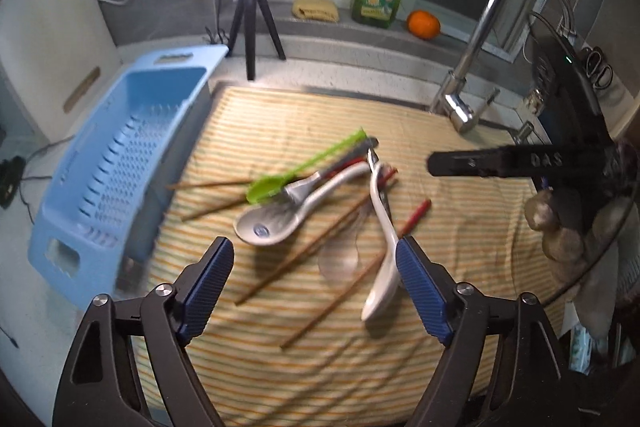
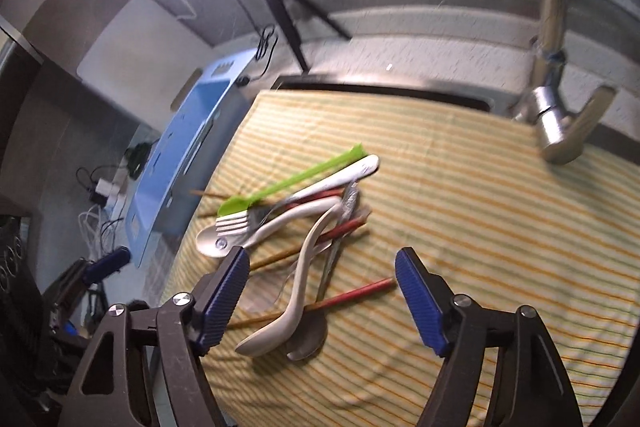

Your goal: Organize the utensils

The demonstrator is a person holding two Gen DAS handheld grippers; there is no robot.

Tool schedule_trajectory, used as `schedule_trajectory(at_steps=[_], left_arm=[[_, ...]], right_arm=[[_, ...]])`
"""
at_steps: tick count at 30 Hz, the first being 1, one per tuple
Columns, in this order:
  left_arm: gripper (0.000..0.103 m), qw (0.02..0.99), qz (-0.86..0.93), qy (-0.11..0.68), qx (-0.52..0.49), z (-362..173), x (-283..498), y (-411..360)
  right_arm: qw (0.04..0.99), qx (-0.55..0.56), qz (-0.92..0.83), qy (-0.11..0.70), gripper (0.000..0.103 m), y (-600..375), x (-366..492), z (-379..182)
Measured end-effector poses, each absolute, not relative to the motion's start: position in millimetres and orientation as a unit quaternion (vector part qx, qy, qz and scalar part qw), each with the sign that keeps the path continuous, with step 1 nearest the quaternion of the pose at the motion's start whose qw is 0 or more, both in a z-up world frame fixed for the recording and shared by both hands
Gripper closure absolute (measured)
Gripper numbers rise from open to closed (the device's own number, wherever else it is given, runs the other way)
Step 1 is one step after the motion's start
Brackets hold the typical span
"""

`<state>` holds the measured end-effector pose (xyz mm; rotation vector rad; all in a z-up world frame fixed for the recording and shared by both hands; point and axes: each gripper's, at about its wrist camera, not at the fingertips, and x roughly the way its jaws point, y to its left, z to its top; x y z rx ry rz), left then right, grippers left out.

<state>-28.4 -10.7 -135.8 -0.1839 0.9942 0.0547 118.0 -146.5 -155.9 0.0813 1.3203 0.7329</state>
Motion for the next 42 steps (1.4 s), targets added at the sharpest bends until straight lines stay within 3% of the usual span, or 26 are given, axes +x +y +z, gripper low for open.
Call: schedule_trajectory(at_steps=[3, 8, 10, 14, 17, 20, 30, 32, 42], left_arm=[[0.027, 0.866, 0.001, 0.49, -0.099, -147.5, -33.1, -20.9], [0.041, 0.852, -0.042, 0.51, -0.108, -168.1, -33.8, -35.7], [0.047, 0.845, -0.053, 0.519, -0.114, -175.4, -31.7, -38.6], [0.054, 0.839, -0.07, 0.526, -0.119, -185.0, -27.0, -40.7], [0.065, 0.836, -0.085, 0.529, -0.12, -190.7, -23.3, -41.8], [0.066, 0.834, -0.091, 0.531, -0.118, -196.9, -21.1, -44.0], [0.086, 0.831, -0.105, 0.536, -0.108, -212.4, -3.6, -47.5], [0.088, 0.832, -0.111, 0.532, -0.106, -213.3, -1.3, -50.0], [0.092, 0.837, -0.138, 0.521, -0.096, -209.4, -0.2, -61.6]], right_arm=[[0.702, 0.038, 0.346, 0.621, 0.05, -136.9, 118.0, -169.3], [0.672, 0.043, 0.363, 0.644, 0.056, -122.1, 116.8, -188.8], [0.661, 0.046, 0.366, 0.653, 0.064, -117.5, 116.7, -195.5], [0.649, 0.057, 0.364, 0.666, 0.069, -115.1, 118.8, -205.7], [0.642, 0.061, 0.365, 0.672, 0.073, -112.5, 119.8, -212.0], [0.638, 0.06, 0.364, 0.676, 0.074, -111.0, 119.7, -215.9], [0.625, 0.064, 0.353, 0.693, 0.088, -105.4, 121.9, -228.7], [0.622, 0.066, 0.352, 0.696, 0.093, -105.1, 121.2, -230.8], [0.626, 0.088, 0.345, 0.694, 0.093, -109.5, 116.8, -221.4]])
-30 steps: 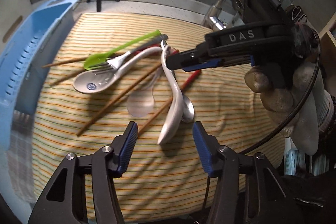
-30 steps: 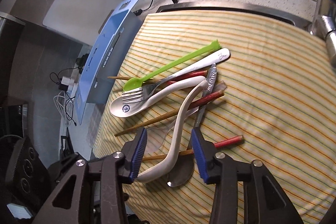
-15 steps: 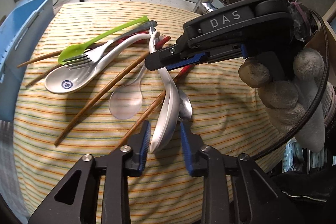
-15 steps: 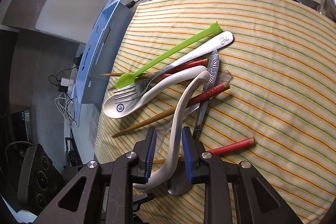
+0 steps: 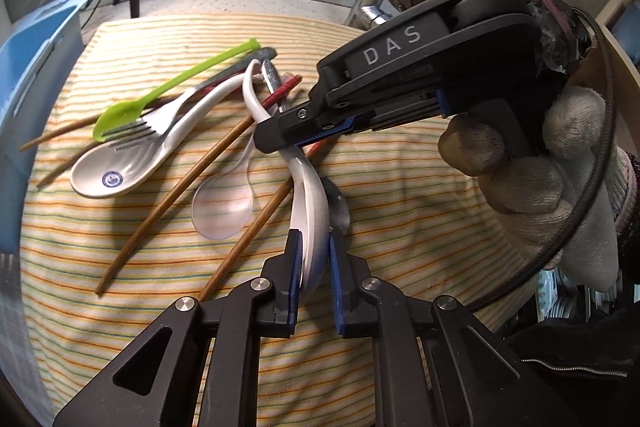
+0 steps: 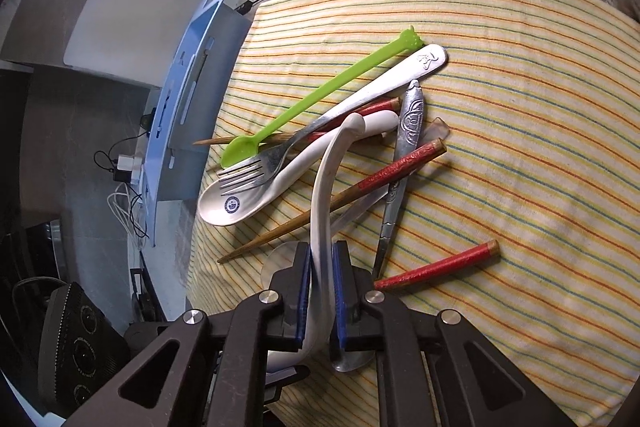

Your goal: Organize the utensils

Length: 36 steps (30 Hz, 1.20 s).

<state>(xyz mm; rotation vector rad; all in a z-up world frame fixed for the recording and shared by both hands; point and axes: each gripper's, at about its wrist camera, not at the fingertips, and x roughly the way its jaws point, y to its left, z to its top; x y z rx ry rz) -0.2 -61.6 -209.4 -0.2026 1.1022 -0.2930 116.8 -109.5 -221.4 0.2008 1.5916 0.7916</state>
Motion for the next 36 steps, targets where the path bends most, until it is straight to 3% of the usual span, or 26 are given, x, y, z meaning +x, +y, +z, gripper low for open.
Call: schedule_trajectory(at_steps=[11, 20, 36], left_arm=[[0.092, 0.853, -0.15, 0.495, -0.076, -173.9, -4.4, -33.8], [0.093, 0.871, -0.137, 0.468, -0.057, -145.3, -6.8, 33.8], [0.093, 0.872, -0.097, 0.473, -0.075, -154.7, 8.1, 178.7]], right_arm=[[0.64, 0.111, 0.352, 0.674, 0.093, -85.6, 114.9, -185.6], [0.648, 0.118, 0.383, 0.648, 0.093, -11.3, 121.0, -160.7], [0.645, 0.096, 0.401, 0.643, 0.093, 147.7, 142.5, -189.2]])
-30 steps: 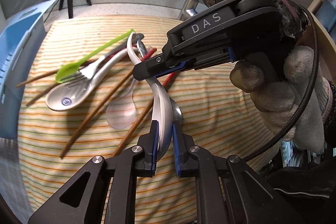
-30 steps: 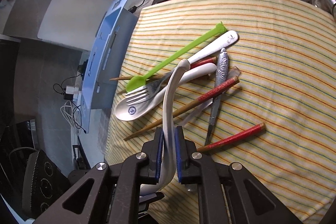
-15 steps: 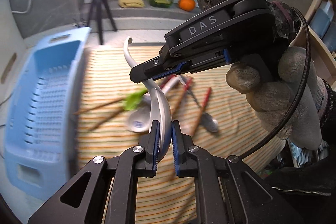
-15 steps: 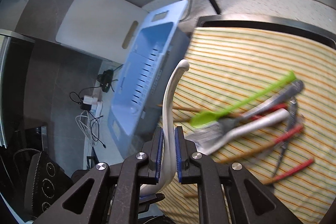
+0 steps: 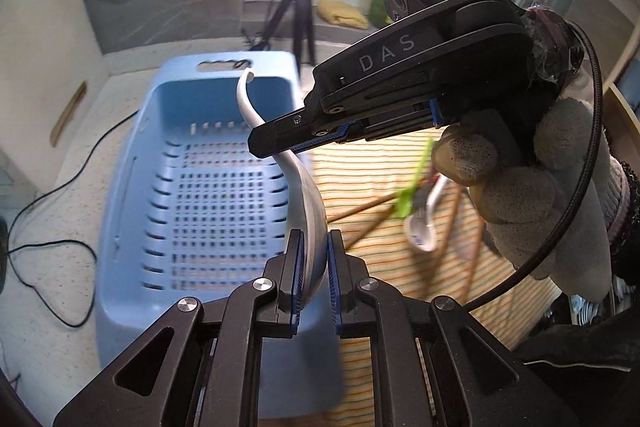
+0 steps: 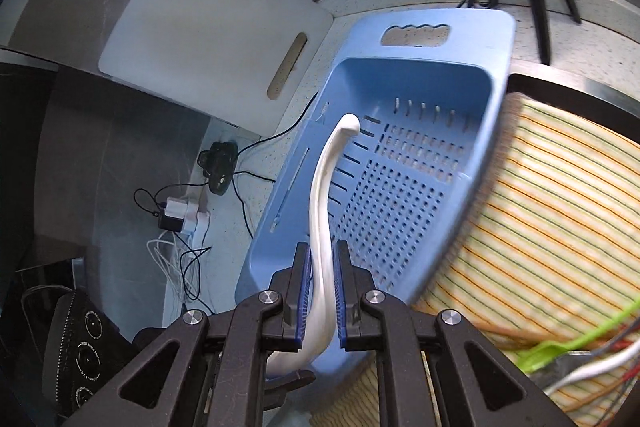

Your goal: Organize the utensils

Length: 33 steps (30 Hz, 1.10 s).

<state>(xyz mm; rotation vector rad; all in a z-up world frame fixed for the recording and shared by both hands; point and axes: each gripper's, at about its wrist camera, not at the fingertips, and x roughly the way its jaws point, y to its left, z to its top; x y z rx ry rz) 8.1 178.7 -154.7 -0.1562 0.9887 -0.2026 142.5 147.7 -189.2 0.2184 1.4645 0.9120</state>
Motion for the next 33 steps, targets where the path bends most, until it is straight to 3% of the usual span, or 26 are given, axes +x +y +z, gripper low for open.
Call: schedule_trajectory(at_steps=[19, 33], left_arm=[[0.093, 0.841, -0.086, 0.526, -0.095, -202.3, 41.3, 229.6], [0.089, 0.844, -0.041, 0.527, -0.09, -193.7, 35.1, 236.2]], right_arm=[[0.64, 0.05, 0.356, 0.679, 0.093, 203.1, 165.1, -248.0], [0.654, 0.049, 0.358, 0.664, 0.079, 188.0, 170.7, -227.7]])
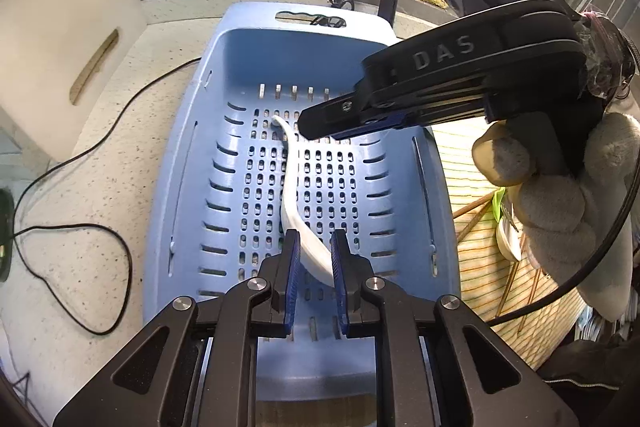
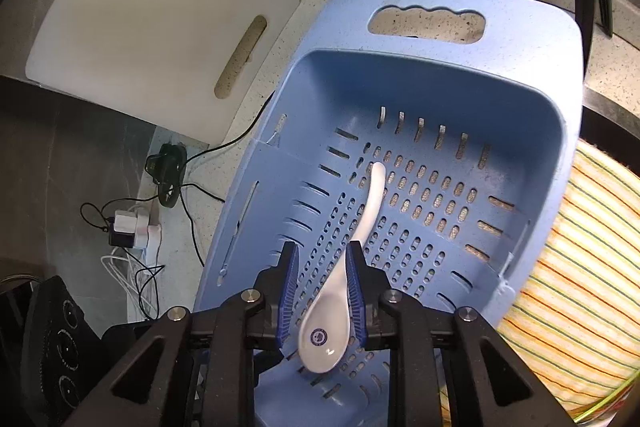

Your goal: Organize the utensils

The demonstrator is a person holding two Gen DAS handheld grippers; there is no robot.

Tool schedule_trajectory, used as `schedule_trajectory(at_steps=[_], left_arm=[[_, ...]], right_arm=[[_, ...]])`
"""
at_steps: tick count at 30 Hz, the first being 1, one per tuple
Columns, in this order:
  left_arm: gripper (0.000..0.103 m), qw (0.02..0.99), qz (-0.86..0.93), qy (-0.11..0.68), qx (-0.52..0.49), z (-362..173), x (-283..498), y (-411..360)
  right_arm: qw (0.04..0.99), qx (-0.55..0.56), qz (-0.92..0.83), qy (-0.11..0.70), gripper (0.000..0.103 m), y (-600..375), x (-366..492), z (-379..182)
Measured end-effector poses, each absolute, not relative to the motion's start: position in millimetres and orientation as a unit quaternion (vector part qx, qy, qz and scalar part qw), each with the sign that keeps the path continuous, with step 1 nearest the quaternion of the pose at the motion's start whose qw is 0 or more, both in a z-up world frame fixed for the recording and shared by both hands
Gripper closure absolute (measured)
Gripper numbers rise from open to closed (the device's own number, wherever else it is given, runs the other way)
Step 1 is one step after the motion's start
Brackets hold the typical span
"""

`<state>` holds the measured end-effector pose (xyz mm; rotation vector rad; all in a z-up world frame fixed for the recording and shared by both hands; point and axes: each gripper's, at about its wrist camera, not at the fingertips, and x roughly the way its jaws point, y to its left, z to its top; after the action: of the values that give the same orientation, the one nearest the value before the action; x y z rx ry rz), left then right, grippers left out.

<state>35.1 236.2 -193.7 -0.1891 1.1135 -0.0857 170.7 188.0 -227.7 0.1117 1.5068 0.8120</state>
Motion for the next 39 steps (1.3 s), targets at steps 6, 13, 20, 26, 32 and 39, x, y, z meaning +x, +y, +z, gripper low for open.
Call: schedule_trajectory(at_steps=[6, 13, 20, 26, 32, 39], left_arm=[[0.089, 0.849, -0.038, 0.52, -0.089, -183.1, 21.4, 226.1], [0.081, 0.856, -0.037, 0.51, -0.084, -172.2, 15.6, 203.9], [0.081, 0.862, -0.05, 0.498, -0.082, -162.2, 11.7, 178.4], [0.081, 0.863, -0.068, 0.494, -0.078, -156.1, 6.7, 148.6], [0.081, 0.861, -0.091, 0.495, -0.072, -154.8, 4.7, 121.2], [0.081, 0.851, -0.125, 0.506, -0.066, -162.3, 2.9, 82.2]], right_arm=[[0.673, 0.045, 0.361, 0.644, 0.068, 172.8, 165.8, -205.8], [0.696, 0.028, 0.371, 0.614, 0.057, 136.0, 155.7, -175.5], [0.726, 0.038, 0.358, 0.586, 0.053, 73.8, 148.8, -150.8], [0.748, 0.062, 0.335, 0.57, 0.053, 12.0, 148.1, -138.5], [0.769, 0.069, 0.311, 0.554, 0.052, -48.4, 142.4, -123.9], [0.764, 0.064, 0.275, 0.58, 0.052, -106.0, 133.9, -128.8]])
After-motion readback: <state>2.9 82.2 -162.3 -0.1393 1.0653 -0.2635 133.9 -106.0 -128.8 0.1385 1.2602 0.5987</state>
